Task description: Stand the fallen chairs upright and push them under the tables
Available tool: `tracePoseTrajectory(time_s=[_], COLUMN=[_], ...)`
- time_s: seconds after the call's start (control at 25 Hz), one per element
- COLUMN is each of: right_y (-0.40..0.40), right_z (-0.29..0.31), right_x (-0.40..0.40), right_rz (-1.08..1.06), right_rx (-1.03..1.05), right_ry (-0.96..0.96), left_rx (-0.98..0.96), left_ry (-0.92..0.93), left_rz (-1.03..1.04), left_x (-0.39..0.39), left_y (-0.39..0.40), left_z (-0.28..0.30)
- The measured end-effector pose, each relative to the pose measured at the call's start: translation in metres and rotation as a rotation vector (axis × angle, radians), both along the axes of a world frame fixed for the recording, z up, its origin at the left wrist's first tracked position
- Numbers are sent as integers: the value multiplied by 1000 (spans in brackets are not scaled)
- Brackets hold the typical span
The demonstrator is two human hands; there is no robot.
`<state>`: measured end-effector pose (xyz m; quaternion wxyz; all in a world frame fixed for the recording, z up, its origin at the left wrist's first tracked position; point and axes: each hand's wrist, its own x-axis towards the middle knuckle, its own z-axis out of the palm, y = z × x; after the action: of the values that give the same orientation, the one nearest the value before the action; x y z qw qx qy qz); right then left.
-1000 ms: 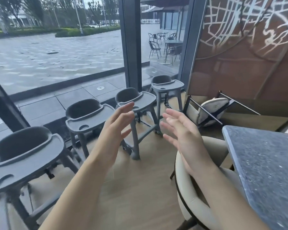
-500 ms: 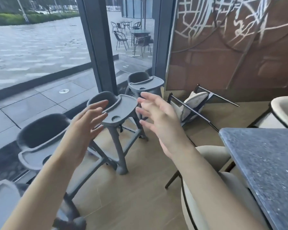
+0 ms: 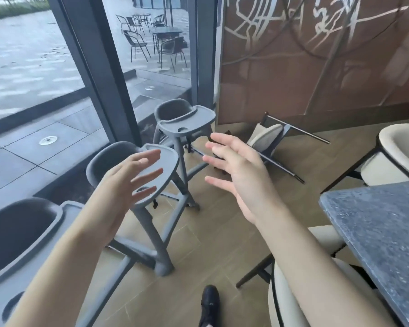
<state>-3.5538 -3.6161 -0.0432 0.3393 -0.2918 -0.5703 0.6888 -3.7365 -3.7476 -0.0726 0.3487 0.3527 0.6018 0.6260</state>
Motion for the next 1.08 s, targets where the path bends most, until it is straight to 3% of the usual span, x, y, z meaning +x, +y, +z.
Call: tracePoseTrajectory(time_s=[0.4,0.64,1.08], right_y=[229,321,535], right_z=[-11,-29,-45], right_x=[-86,-113,-218], right_rz=[-41,103,-34], right_rx=[-95,-74,-55], right_ry=[-45,-176,-277], left_rx=[-42,-100,-97], left_ry=[-55,-90,-249], left_rz=[-189,-201,-266], left_x=[-81,-117,-227], left_y=[261,371,602], left_z=[-3,-22,-46])
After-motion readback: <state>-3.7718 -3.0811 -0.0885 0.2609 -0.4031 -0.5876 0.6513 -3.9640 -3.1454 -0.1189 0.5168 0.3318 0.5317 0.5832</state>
